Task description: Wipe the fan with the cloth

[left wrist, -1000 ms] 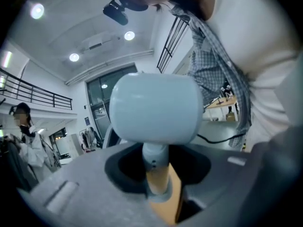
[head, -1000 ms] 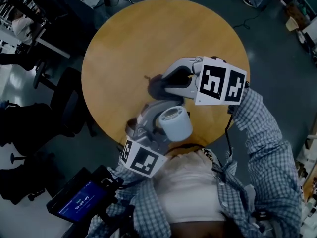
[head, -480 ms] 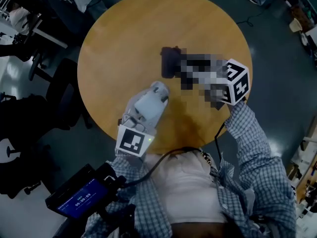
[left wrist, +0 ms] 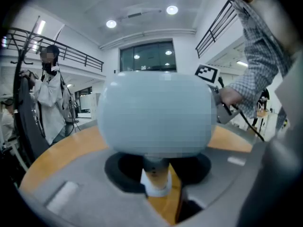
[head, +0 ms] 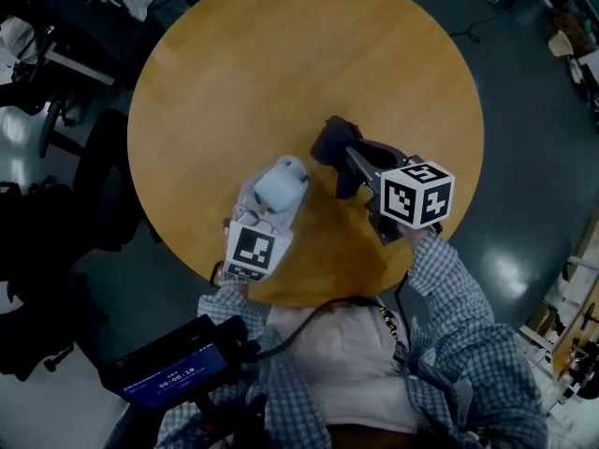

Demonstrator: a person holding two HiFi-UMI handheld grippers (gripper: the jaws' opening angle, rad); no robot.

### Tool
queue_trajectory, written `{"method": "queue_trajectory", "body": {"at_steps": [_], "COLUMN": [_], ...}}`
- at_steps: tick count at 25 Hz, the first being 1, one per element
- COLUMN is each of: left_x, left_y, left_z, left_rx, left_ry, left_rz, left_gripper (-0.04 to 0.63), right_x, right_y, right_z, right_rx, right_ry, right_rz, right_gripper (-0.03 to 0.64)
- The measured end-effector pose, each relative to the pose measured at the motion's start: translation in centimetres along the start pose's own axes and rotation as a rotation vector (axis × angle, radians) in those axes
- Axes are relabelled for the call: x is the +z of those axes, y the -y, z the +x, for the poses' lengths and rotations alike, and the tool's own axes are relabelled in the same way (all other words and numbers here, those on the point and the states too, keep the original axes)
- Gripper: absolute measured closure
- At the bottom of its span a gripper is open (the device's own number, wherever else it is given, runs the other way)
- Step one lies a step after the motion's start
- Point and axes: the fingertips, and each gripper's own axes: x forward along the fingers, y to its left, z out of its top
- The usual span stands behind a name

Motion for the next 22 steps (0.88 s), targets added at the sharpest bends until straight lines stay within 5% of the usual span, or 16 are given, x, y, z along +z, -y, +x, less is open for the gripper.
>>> {"method": "queue_trajectory", "body": {"at_steps": [11, 22], "left_x": [-3.4, -3.9], "left_y": [-0.9, -1.8], "left_z": [2.8, 3.9], "left_rx": [0.002, 0.038], "left_ry": [-0.063, -0.091], "left_rz": [-0.018, -0.038], "left_gripper": [0.456, 0.456], "right_x": [-5.1, -6.6], "right_y": [3.3, 4.7], "right_z": [5.7, 6.9], "right_rx": [-0.076, -0.17], "right_ry": [-0.065, -0.157], "right_rz": [0.18, -0.024], "right_gripper": [0.561, 0.552]}}
